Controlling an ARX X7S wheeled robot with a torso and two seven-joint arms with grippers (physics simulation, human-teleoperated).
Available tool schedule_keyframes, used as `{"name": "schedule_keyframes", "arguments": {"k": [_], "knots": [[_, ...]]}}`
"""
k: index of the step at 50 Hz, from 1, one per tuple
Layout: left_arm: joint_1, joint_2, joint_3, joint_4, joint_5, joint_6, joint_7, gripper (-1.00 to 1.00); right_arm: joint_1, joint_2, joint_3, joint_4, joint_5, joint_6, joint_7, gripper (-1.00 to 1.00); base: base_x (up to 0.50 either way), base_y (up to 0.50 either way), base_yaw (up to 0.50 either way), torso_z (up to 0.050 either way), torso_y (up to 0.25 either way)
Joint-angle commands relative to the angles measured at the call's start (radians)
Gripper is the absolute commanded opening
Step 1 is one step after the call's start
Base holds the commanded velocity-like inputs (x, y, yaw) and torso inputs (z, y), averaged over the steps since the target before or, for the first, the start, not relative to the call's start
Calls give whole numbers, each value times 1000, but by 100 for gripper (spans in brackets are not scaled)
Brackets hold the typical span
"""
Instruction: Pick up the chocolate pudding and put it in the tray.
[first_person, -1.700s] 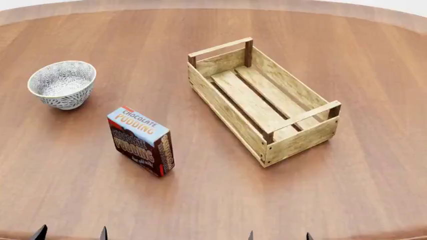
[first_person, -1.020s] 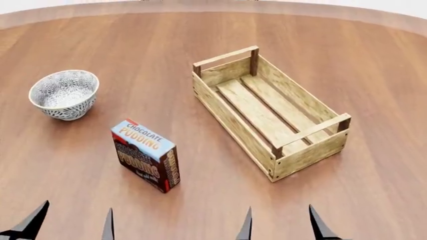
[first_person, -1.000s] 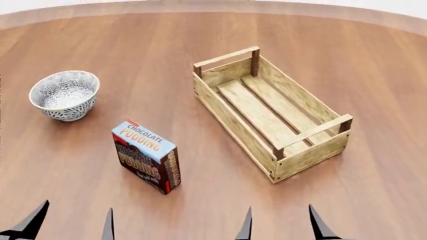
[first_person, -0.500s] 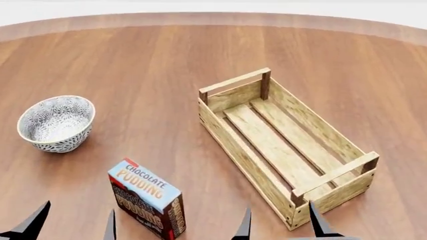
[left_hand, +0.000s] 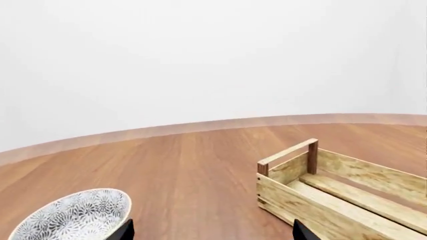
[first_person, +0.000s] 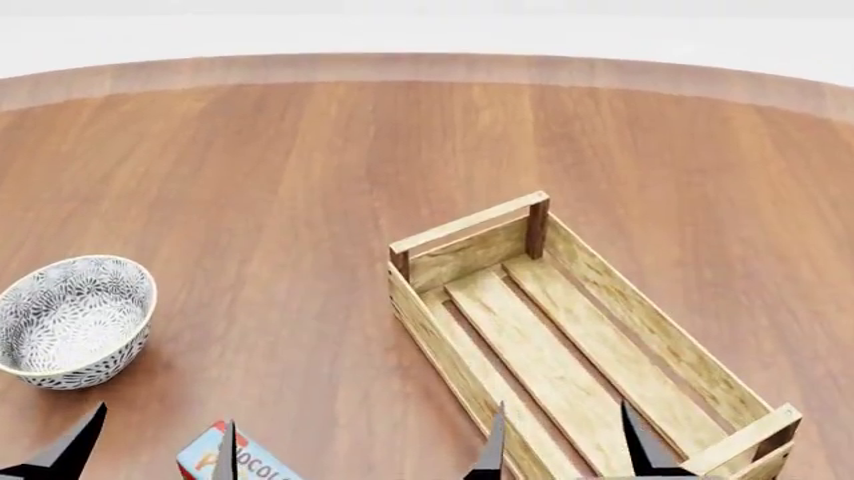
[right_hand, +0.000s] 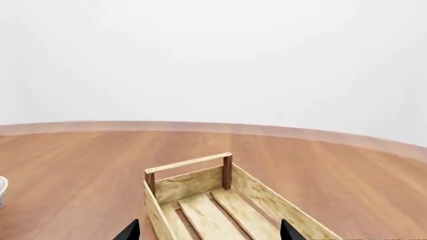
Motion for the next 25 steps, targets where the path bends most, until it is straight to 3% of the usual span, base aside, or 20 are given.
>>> {"name": "schedule_keyframes", "arguments": {"k": [1, 8, 25], "knots": [[9, -11, 8, 3, -13, 10, -9, 100, -16, 2, -7, -28, 52, 16, -8, 100, 0, 0, 0, 0, 0], [22, -20, 11, 31, -22, 1, -14, 100, -95, 48, -19, -55, 108, -8, -79, 100, 0, 0, 0, 0, 0], [29, -30, 35, 24, -23, 13, -25, 100, -334, 142, -64, -27, 136, -269, -260, 100, 0, 0, 0, 0, 0]]}}
